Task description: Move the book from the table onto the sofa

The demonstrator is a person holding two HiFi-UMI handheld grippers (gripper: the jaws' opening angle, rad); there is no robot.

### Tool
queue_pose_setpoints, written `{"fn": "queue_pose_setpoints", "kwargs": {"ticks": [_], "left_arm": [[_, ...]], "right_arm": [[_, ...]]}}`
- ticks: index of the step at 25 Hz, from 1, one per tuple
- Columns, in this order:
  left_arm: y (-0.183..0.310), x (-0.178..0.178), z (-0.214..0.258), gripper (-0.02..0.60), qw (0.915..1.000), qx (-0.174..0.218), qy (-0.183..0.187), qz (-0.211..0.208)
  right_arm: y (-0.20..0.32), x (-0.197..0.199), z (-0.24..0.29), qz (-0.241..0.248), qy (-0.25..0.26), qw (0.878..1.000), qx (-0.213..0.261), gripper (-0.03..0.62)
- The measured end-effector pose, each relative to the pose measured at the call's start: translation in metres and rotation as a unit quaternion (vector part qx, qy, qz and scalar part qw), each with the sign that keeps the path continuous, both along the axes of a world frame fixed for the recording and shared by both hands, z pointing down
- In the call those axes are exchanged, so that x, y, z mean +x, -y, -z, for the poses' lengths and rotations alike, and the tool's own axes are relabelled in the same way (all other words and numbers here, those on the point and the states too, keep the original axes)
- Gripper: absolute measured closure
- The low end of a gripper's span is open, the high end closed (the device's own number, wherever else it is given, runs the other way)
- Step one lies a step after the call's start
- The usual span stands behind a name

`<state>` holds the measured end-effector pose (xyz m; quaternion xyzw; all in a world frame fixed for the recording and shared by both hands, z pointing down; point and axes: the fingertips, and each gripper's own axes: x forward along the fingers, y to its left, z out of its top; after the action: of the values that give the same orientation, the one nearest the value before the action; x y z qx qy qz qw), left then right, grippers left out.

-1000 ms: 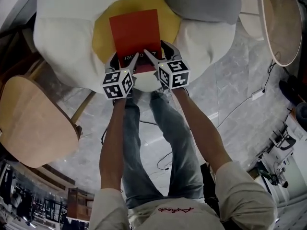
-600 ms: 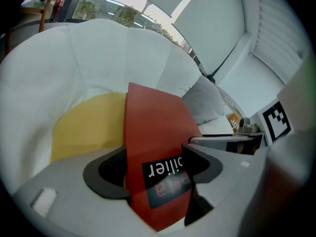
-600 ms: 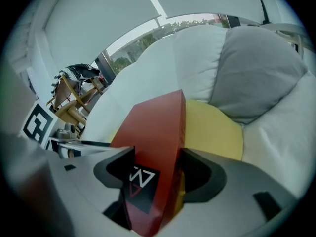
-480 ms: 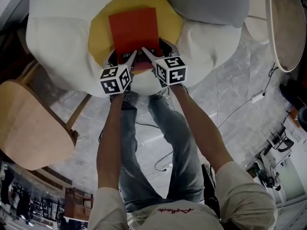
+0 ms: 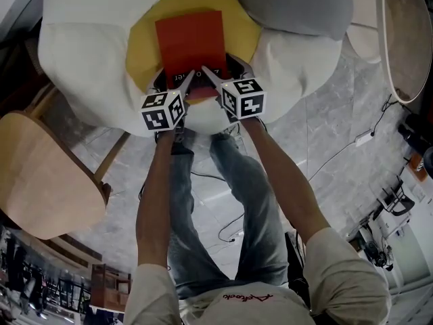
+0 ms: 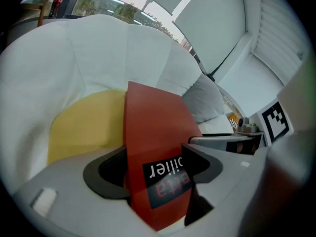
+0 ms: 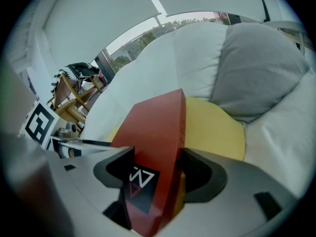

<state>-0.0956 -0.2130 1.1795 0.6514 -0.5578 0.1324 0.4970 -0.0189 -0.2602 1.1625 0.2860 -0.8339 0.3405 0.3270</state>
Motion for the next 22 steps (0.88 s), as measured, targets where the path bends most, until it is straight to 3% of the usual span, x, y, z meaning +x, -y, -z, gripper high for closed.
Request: {"fn": "queue_pose_setpoints", "kwargs": {"ticks": [11, 22], "left_arm": [[-0.008, -0.017, 0.044, 0.244, 0.9997, 0.007, 0.023, 0.002], [-0.025, 0.003, 0.131, 0.245, 0.9992, 0.039, 0.007, -0.01]], "right_arm": [[-0.002, 0.008, 0.048, 0.0, -0.017, 0.999, 0.033, 0.298], [-0.024, -0.005, 0.132, 0.001, -0.001, 0.999, 0.053, 0.298]]}}
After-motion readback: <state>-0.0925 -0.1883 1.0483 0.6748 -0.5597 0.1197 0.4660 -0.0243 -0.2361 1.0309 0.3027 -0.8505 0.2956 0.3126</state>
